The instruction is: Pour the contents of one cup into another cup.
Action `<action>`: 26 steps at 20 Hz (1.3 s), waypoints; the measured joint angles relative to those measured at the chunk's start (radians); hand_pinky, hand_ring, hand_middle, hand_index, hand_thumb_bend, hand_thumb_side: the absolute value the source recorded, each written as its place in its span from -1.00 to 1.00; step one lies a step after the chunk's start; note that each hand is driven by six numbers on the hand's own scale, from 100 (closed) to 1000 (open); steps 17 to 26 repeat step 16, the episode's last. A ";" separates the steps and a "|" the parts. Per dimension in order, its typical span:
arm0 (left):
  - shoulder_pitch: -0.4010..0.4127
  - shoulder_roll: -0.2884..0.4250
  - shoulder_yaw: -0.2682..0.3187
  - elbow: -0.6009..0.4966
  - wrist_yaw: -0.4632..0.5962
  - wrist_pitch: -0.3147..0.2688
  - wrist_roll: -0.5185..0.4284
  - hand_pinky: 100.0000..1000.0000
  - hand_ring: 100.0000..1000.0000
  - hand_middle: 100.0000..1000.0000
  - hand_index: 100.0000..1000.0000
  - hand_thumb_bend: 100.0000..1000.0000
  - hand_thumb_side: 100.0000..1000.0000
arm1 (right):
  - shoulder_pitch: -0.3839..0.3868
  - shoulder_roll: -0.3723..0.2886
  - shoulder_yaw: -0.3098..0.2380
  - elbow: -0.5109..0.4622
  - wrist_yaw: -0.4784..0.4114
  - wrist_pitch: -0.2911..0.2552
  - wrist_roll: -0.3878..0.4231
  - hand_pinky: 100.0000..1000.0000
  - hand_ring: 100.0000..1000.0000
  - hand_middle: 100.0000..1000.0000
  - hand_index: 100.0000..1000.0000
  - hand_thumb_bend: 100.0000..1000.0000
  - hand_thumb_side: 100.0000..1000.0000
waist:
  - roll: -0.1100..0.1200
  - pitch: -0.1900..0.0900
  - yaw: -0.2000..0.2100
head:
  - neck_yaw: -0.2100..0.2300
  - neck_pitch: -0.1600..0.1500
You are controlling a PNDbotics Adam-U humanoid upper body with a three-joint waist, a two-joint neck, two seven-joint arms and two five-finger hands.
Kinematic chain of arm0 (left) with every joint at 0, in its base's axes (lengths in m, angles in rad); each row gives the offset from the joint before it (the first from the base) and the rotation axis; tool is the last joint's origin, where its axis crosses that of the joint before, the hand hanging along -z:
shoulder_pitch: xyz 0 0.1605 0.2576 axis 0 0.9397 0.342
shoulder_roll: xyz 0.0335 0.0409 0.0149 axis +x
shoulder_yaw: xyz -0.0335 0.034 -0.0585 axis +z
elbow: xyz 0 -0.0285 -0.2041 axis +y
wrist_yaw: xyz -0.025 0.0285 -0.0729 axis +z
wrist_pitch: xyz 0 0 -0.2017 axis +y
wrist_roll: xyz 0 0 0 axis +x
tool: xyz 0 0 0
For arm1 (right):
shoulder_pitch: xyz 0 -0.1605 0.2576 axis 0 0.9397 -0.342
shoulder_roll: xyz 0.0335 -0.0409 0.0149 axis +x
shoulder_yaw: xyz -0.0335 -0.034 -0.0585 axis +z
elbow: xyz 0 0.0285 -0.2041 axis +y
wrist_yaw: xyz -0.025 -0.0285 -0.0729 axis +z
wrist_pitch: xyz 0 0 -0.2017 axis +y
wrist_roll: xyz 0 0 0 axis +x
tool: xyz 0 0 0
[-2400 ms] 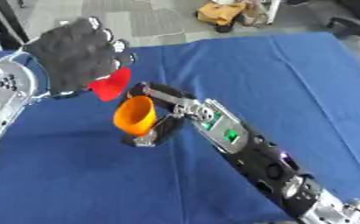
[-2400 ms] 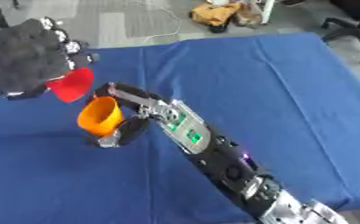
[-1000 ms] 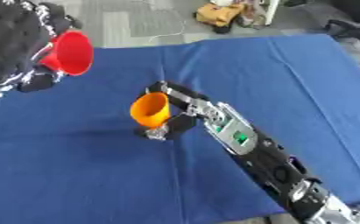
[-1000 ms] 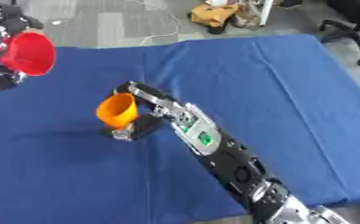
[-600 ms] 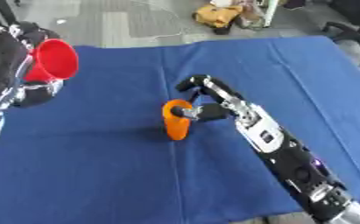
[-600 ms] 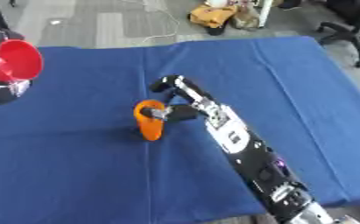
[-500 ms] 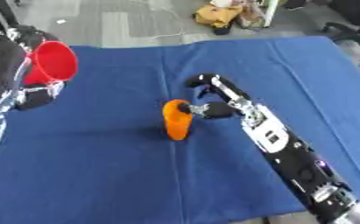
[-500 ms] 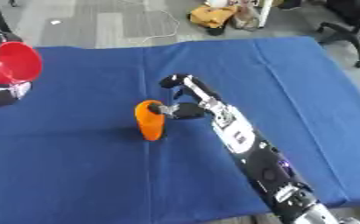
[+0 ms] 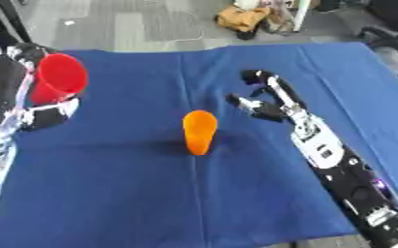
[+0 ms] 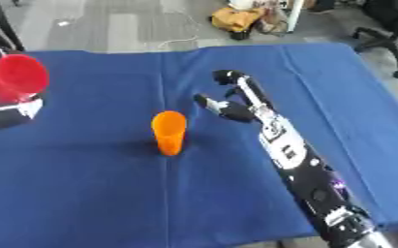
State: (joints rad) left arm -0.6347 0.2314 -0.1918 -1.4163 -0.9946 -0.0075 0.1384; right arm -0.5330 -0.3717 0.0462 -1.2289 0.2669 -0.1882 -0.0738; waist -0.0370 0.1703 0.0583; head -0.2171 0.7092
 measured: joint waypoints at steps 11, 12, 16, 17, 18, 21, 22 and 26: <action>-0.007 -0.099 -0.011 0.212 0.175 -0.154 0.124 -0.42 -0.05 0.13 0.57 1.00 0.13 | 0.033 -0.004 -0.027 -0.123 -0.122 0.039 -0.132 0.16 0.52 0.43 0.69 0.12 0.26 | -0.010 0.002 -0.024 | 0.025 -0.009; -0.006 -0.100 -0.014 0.212 0.193 -0.172 0.138 -0.39 -0.03 0.15 0.56 1.00 0.19 | 0.035 -0.004 -0.027 -0.125 -0.126 0.041 -0.136 0.16 0.52 0.43 0.69 0.14 0.26 | -0.010 0.002 -0.023 | 0.025 -0.009; 0.021 -0.100 -0.014 0.179 0.258 -0.231 0.194 -0.35 0.00 0.18 0.57 1.00 0.33 | 0.048 -0.004 -0.031 -0.129 -0.145 0.044 -0.142 0.14 0.52 0.43 0.69 0.14 0.28 | -0.007 0.002 -0.017 | 0.026 -0.009; 0.021 -0.100 -0.014 0.179 0.258 -0.231 0.194 -0.35 0.00 0.18 0.57 1.00 0.33 | 0.048 -0.004 -0.031 -0.129 -0.145 0.044 -0.142 0.14 0.52 0.43 0.69 0.14 0.28 | -0.007 0.002 -0.017 | 0.026 -0.009; 0.021 -0.100 -0.014 0.179 0.258 -0.231 0.194 -0.35 0.00 0.18 0.57 1.00 0.33 | 0.048 -0.004 -0.031 -0.129 -0.145 0.044 -0.142 0.14 0.52 0.43 0.69 0.14 0.28 | -0.007 0.002 -0.017 | 0.026 -0.009; 0.021 -0.100 -0.014 0.179 0.258 -0.231 0.194 -0.35 0.00 0.18 0.57 1.00 0.33 | 0.048 -0.004 -0.031 -0.129 -0.145 0.044 -0.142 0.14 0.52 0.43 0.69 0.14 0.28 | -0.007 0.002 -0.017 | 0.026 -0.009; 0.021 -0.100 -0.014 0.179 0.258 -0.231 0.194 -0.35 0.00 0.18 0.57 1.00 0.33 | 0.048 -0.004 -0.031 -0.129 -0.145 0.044 -0.142 0.14 0.52 0.43 0.69 0.14 0.28 | -0.007 0.002 -0.017 | 0.026 -0.009; 0.021 -0.100 -0.014 0.179 0.258 -0.231 0.194 -0.35 0.00 0.18 0.57 1.00 0.33 | 0.048 -0.004 -0.031 -0.129 -0.145 0.044 -0.142 0.14 0.52 0.43 0.69 0.14 0.28 | -0.007 0.002 -0.017 | 0.026 -0.009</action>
